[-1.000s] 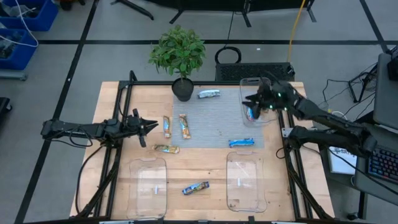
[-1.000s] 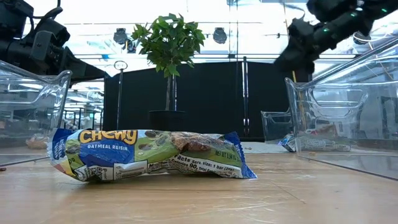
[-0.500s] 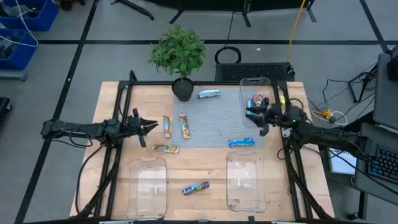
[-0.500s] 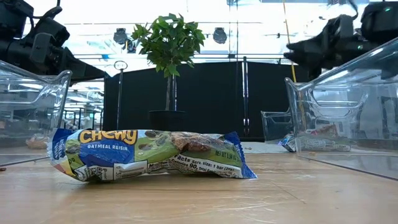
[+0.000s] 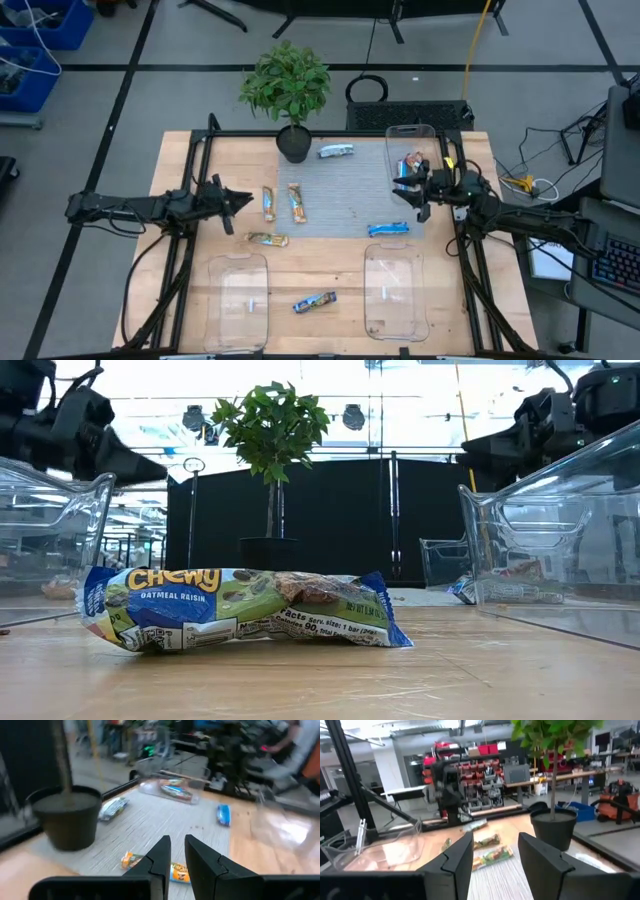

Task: Pick and place Granola Bars by type
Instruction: Put the yellow granola bar into the bottom left transparent bin

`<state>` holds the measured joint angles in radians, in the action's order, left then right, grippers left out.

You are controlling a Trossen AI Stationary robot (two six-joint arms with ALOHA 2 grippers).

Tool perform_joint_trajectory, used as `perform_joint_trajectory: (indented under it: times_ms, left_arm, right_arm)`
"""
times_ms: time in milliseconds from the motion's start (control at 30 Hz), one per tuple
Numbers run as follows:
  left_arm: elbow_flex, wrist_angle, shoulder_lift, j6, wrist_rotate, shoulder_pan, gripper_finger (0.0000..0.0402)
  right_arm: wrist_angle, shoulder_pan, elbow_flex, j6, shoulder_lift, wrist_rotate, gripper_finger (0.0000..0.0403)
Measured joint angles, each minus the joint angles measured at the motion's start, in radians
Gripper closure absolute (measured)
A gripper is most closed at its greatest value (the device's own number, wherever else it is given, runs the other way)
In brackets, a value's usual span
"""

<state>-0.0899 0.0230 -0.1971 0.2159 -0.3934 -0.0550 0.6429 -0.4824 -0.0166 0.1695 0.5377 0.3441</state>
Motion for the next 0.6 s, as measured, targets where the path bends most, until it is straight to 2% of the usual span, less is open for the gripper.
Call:
perform_joint_trajectory:
  times_ms: [67,200,333,400,600]
  left_arm:
    - [-0.084,0.152,-0.017,0.153,-0.04,0.005,0.0339]
    - [-0.273,0.619,-0.094,0.545,-0.118,0.028,0.0339]
    - [-0.376,0.956,-0.206,0.867,-0.122,0.058,0.0339]
    - [-0.396,1.021,-0.265,0.95,-0.075,0.074,0.0339]
    - [-0.424,1.018,-0.42,0.947,-0.026,0.118,0.0339]
  right_arm:
    - [-0.026,0.0,0.001,-0.006,0.0,0.0,0.0255]
    - [-0.088,0.0,0.001,-0.007,0.0,0.0,0.0256]
    - [-0.122,0.0,0.002,-0.031,0.0,-0.001,0.0259]
    - [-0.121,0.0,0.002,-0.044,0.0,-0.001,0.0258]
    - [-0.096,0.0,0.002,-0.088,0.0,-0.002,0.0258]
